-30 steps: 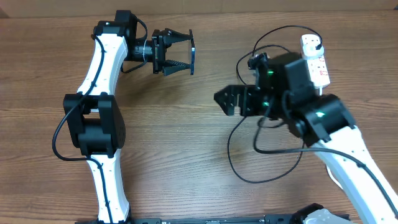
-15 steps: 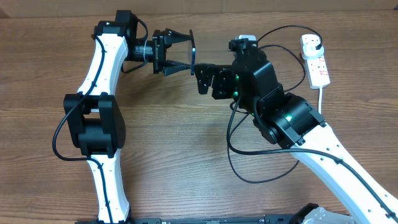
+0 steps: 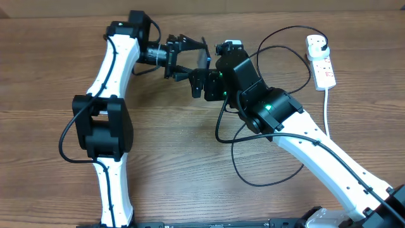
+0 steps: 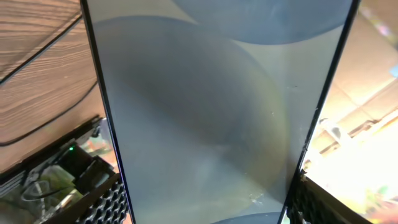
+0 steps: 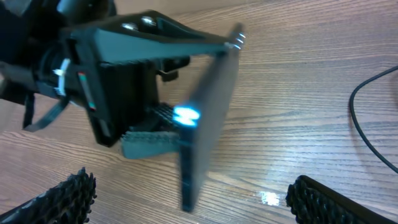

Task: Plug charger to phone and switch on socket
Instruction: 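Close the right gripper on the phone's edge beside the left gripper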

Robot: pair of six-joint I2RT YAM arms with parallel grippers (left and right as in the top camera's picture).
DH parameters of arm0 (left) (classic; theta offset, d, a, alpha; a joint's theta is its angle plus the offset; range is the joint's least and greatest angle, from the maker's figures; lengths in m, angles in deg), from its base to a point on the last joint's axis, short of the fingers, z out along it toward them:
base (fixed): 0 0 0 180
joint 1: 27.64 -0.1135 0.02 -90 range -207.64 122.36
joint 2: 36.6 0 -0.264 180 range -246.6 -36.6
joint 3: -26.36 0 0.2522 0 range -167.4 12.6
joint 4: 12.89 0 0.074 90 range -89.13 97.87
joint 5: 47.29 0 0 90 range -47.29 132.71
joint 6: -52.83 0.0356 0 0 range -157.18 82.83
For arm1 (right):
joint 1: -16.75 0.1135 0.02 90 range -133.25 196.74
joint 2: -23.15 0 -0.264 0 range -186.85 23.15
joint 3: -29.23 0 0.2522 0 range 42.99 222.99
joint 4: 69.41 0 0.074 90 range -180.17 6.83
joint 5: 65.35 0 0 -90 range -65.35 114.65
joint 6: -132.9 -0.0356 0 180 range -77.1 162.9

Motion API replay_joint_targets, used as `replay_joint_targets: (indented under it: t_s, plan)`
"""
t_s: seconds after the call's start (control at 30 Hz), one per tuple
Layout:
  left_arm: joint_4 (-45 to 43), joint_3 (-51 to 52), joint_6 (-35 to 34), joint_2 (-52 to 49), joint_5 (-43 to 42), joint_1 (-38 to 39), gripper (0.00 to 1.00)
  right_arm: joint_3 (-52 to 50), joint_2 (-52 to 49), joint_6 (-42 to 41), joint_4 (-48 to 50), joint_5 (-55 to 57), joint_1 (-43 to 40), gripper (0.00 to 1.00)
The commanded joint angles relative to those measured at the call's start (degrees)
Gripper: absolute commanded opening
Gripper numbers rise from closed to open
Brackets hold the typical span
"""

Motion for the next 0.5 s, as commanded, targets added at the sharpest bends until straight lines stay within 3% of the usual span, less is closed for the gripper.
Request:
replay_joint_targets:
  t_s: [0.0, 0.1, 0.2, 0.47]
  plan:
    - [-0.22, -1.75, -2.43, -0.37, 2.34, 1.53, 0.58, 1.53, 0.37, 0.63, -0.02, 2.23, 0.83, 0.96]
    - [-0.24, -1.75, -2.54, -0.37, 3.72, 2.14, 0.58, 1.53, 0.13, -0.48, -1.05, 5.11, 0.83, 0.90]
    - [-0.26, -1.75, -2.56, -0.37, 4.37, 2.73, 0.58, 1.53, -0.57, -1.22, -1.77, 5.38, 0.83, 0.77]
    - [-2.12, -1.75, -2.80, -0.37, 5.11, 3.45, 0.57, 1.51, -1.90, -5.29, -4.15, 10.47, 0.76, 0.71]
